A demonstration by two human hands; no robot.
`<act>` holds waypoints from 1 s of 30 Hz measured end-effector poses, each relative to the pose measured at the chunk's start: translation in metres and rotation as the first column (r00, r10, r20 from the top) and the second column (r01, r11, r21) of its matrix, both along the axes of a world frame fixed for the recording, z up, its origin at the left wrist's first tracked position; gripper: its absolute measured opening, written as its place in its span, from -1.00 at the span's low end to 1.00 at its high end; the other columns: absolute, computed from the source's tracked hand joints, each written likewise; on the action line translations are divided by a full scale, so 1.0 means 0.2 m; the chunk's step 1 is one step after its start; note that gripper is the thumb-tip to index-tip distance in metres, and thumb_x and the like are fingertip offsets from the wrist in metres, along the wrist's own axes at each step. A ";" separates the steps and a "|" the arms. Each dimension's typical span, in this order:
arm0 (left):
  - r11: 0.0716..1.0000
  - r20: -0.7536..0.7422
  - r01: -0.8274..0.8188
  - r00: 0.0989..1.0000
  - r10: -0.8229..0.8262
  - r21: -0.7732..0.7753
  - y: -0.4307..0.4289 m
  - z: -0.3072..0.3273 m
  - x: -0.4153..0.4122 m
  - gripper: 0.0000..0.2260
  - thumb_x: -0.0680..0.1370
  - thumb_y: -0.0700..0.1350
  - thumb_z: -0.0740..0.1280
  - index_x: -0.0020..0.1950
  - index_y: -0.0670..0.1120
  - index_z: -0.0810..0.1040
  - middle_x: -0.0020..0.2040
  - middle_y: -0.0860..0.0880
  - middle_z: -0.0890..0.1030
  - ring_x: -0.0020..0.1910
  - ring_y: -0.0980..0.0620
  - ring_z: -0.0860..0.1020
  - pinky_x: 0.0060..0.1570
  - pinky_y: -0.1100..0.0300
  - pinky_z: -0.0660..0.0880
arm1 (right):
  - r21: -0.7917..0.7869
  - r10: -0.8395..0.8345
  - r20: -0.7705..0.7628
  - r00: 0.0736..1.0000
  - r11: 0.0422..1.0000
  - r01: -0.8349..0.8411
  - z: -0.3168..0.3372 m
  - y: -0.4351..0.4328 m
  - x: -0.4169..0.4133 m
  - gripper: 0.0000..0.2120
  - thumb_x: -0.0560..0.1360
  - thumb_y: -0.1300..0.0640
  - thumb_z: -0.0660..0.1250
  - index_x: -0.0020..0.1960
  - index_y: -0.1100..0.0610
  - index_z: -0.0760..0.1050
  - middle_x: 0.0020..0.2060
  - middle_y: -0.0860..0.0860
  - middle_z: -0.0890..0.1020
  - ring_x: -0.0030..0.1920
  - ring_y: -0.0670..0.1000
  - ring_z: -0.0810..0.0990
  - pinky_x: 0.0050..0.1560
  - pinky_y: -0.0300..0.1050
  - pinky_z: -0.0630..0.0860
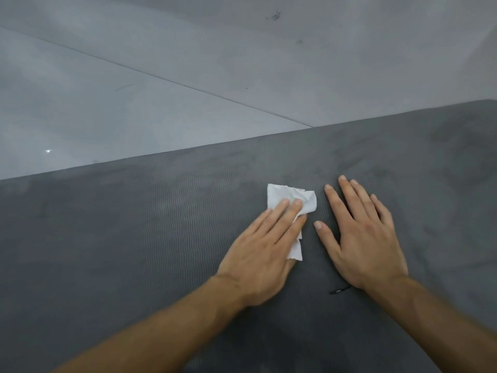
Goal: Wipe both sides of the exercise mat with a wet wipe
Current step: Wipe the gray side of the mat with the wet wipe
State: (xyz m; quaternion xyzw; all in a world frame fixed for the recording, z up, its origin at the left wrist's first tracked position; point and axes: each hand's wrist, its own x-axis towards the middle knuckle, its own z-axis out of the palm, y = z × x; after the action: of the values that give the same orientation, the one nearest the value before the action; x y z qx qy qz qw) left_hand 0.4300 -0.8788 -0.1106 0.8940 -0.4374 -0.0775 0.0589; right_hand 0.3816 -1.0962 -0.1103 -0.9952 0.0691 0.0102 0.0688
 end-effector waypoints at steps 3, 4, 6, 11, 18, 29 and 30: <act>0.999 0.005 0.033 0.999 -0.033 -0.014 0.01 0.00 0.05 -0.40 0.67 0.05 -0.01 0.70 -0.13 0.03 0.71 -0.05 -0.08 0.68 0.02 -0.15 0.64 0.02 -0.02 | -0.002 -0.005 -0.001 1.000 1.000 0.005 0.00 -0.01 0.00 -0.33 0.66 -0.27 -0.04 0.66 0.04 0.19 0.66 0.06 0.17 0.66 0.05 0.10 0.61 0.16 0.13; 0.999 0.005 0.048 0.999 -0.048 -0.012 0.02 0.00 0.08 -0.40 0.67 0.05 -0.01 0.70 -0.13 0.03 0.71 -0.05 -0.07 0.68 0.03 -0.14 0.64 0.02 -0.02 | -0.003 -0.003 -0.002 1.000 1.000 0.003 0.00 -0.01 0.01 -0.33 0.66 -0.27 -0.04 0.66 0.04 0.18 0.66 0.06 0.17 0.66 0.05 0.10 0.61 0.16 0.12; 0.999 -0.009 0.040 0.999 -0.040 -0.014 0.02 0.00 0.15 -0.40 0.69 0.05 -0.03 0.70 -0.13 0.01 0.71 -0.04 -0.07 0.67 0.05 -0.14 0.64 0.06 -0.06 | -0.003 -0.003 -0.003 1.000 1.000 0.003 0.00 -0.01 0.01 -0.33 0.66 -0.28 -0.04 0.67 0.03 0.17 0.66 0.06 0.16 0.66 0.05 0.09 0.62 0.15 0.11; 0.980 -0.051 -0.184 0.982 0.181 -0.074 -0.04 0.00 0.47 -0.44 0.70 0.05 -0.10 0.68 -0.14 0.07 0.71 -0.05 -0.03 0.68 0.06 -0.09 0.64 0.02 0.00 | 0.002 -0.007 0.003 1.000 1.000 0.007 0.00 -0.01 0.00 -0.33 0.66 -0.28 -0.04 0.67 0.02 0.16 0.66 0.05 0.15 0.66 0.04 0.07 0.63 0.15 0.09; 0.975 -0.074 -0.220 0.973 0.218 -0.025 -0.20 0.01 0.66 -0.40 0.69 0.06 -0.07 0.69 -0.19 0.00 0.71 -0.10 -0.05 0.68 -0.02 -0.14 0.64 -0.02 -0.05 | 0.011 -0.010 0.009 1.000 1.000 0.010 -0.01 -0.01 0.00 -0.33 0.65 -0.28 -0.03 0.67 0.02 0.16 0.66 0.05 0.14 0.66 0.04 0.06 0.63 0.16 0.10; 0.975 -0.011 0.203 0.979 -0.202 0.091 0.13 0.04 0.11 -0.42 0.74 0.07 0.01 0.70 -0.10 -0.05 0.71 -0.05 -0.13 0.68 0.03 -0.16 0.61 0.05 -0.09 | 0.006 -0.006 0.014 1.000 1.000 0.006 -0.01 -0.01 0.00 -0.33 0.66 -0.28 -0.04 0.68 0.02 0.14 0.67 0.06 0.13 0.67 0.04 0.06 0.63 0.15 0.09; 0.967 -0.028 0.235 0.972 -0.234 0.096 0.16 0.04 0.15 -0.43 0.73 0.07 -0.01 0.71 -0.08 -0.06 0.71 -0.03 -0.12 0.68 0.04 -0.15 0.61 0.05 -0.08 | 0.008 -0.007 0.015 1.000 1.000 0.006 -0.01 -0.01 0.00 -0.33 0.66 -0.27 -0.04 0.67 0.02 0.14 0.67 0.06 0.13 0.66 0.04 0.06 0.63 0.15 0.09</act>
State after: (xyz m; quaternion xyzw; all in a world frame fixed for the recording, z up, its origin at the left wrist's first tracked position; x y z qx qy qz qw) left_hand 0.4594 -0.8466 -0.1031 0.8371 -0.5352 -0.1127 0.0089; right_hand 0.3811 -1.0972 -0.1121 -0.9947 0.0717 0.0028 0.0732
